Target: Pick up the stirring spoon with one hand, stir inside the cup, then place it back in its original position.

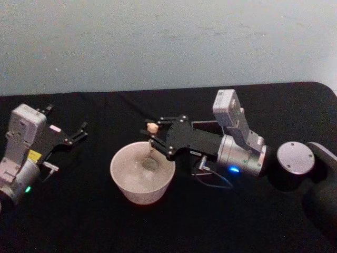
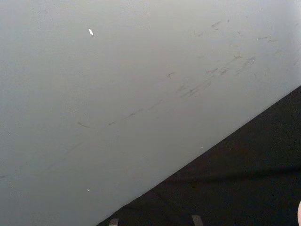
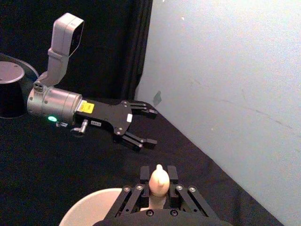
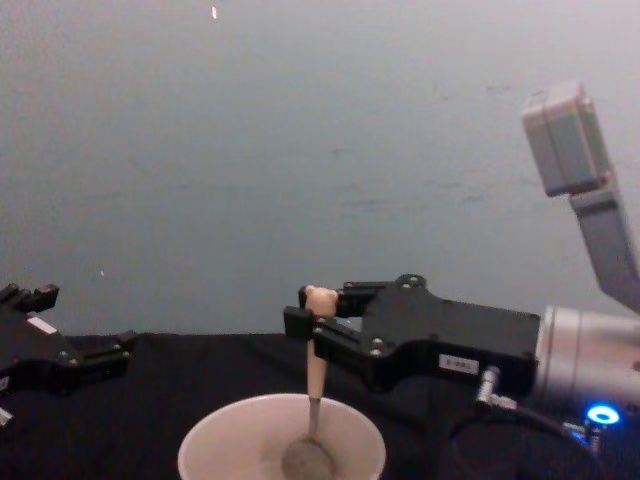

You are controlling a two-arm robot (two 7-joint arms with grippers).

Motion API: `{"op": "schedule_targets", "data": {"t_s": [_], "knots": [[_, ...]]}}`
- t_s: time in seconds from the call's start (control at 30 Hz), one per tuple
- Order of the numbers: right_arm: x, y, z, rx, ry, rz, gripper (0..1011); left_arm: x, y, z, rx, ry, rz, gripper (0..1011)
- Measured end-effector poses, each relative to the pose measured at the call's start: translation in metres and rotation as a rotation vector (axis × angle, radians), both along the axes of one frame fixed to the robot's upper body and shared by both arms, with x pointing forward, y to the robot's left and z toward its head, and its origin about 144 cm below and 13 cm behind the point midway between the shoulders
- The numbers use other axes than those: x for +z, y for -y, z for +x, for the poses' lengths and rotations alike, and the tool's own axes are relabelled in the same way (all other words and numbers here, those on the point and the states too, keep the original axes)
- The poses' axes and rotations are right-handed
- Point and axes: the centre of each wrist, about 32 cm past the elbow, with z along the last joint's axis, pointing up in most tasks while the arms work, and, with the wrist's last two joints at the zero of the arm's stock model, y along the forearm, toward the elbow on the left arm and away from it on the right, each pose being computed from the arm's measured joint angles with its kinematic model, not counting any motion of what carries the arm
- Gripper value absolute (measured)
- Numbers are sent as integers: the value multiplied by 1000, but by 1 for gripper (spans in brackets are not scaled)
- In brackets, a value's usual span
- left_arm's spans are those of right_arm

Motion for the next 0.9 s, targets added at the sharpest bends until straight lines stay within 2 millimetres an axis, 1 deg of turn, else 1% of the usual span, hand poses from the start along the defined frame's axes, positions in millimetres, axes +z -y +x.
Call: {"op": "schedule_targets", "data": {"t_s": [0.27,0.47,0.77,0.9], "knots": [[4,12,-11,5,-6,1,214,0,0,0,0,0,0,1001],[6,17,-20,24,-18,5,214,0,0,0,0,0,0,1001],[4,12,-28,76,-39,2,214,0,0,0,0,0,0,1001],[5,5,-28,93,-41,10,214,0,0,0,0,0,0,1001]]}}
